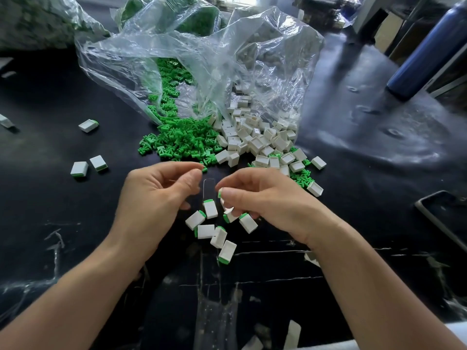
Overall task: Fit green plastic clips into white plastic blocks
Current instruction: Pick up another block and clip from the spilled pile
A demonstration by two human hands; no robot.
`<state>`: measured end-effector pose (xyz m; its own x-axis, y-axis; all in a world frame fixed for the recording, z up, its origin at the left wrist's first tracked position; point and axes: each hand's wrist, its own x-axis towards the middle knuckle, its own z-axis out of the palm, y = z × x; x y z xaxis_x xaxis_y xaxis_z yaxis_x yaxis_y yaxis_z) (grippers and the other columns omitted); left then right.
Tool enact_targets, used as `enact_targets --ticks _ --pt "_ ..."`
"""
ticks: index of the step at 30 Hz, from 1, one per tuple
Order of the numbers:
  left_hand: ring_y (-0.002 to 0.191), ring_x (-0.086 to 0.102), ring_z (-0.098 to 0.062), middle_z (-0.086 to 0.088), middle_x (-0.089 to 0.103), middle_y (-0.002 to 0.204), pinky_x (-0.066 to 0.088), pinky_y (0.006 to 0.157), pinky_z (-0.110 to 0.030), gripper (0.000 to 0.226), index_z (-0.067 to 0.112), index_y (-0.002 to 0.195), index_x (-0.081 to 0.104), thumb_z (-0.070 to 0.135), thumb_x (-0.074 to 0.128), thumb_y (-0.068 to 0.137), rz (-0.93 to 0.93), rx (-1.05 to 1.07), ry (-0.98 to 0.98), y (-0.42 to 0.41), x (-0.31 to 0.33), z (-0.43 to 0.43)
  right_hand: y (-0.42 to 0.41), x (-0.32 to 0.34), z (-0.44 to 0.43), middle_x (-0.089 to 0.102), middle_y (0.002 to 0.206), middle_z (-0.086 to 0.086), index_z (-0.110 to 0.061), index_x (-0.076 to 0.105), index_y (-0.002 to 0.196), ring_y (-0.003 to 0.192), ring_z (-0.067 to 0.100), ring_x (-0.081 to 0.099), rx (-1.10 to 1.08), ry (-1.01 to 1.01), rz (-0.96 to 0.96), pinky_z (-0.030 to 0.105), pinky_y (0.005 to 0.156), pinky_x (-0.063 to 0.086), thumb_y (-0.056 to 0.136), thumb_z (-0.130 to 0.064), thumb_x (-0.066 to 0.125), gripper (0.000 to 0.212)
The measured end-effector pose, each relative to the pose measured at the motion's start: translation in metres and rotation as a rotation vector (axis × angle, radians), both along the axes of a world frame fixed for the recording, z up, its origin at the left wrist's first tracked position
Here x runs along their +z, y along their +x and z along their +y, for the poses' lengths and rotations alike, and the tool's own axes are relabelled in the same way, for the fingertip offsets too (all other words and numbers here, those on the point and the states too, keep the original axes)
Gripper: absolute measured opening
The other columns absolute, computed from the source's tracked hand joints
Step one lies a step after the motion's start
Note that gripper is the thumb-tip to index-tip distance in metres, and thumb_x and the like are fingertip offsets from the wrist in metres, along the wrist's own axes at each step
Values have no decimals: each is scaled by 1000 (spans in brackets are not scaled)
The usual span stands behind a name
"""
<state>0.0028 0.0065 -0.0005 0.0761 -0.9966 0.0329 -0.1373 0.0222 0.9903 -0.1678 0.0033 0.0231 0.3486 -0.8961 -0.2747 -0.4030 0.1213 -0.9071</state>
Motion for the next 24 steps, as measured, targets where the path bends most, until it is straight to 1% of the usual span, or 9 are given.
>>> enact_targets --ticks 2,5,7,9,12,16,20,22,24 --pt "62 62 4 13 70 68 50 58 -14 18 33 76 69 16 68 81 -191 102 -50 5 -8 -8 -1 -2 0 61 71 -12 -26 66 90 67 1 58 14 -48 75 23 72 49 82 -28 67 8" --pt "64 55 18 24 60 76 36 61 4 15 22 89 72 10 69 81 -396 134 -126 5 -11 -12 -2 -4 0 55 63 -15 -30 65 81 58 -3 51 45 -87 154 19 62 44 76 -22 73 13" --pt "72 55 14 22 56 82 30 69 8 20 15 97 72 5 67 81 -537 103 -185 3 -13 -13 -2 -5 0 53 59 -15 -33 63 78 53 -5 50 59 -112 218 11 54 39 74 -18 73 19" --pt "81 53 4 14 56 91 30 78 3 25 13 102 71 0 65 81 -634 44 -232 1 -16 -14 -1 -6 -1 51 57 -16 -34 64 81 51 -6 49 70 -131 265 5 48 34 73 -15 74 23" --pt "102 54 -15 8 55 102 32 90 -14 30 12 108 69 -2 60 83 -697 -12 -248 0 -18 -14 0 -5 -1 50 65 -15 -29 69 94 56 -10 49 99 -172 343 3 50 34 70 -18 76 27" --pt "120 45 -22 -1 57 126 20 96 -11 34 14 117 65 2 58 86 -758 -80 -232 1 -20 -16 -2 -5 -1 55 76 -13 -25 70 100 61 -13 49 155 -162 377 3 55 34 68 -35 78 35" --pt "139 21 -21 1 33 149 9 106 -22 42 22 133 49 16 53 92 -936 -197 -185 -2 -23 -18 -3 -5 -1 58 77 -17 -24 71 98 59 -17 49 171 -141 350 3 54 34 67 -39 78 36" --pt "140 21 -21 4 31 150 12 106 -27 39 22 134 48 21 47 95 -1001 -224 -184 -2 -23 -17 -5 -5 -3 62 71 -19 -25 70 89 59 -15 51 122 -142 298 5 56 37 70 -39 75 23" --pt "134 37 -27 -3 45 142 25 107 -36 35 15 127 57 18 46 94 -1008 -231 -233 -2 -22 -15 -5 -5 -4 63 67 -22 -26 69 86 65 -12 56 28 -191 242 6 62 42 76 -36 71 13"
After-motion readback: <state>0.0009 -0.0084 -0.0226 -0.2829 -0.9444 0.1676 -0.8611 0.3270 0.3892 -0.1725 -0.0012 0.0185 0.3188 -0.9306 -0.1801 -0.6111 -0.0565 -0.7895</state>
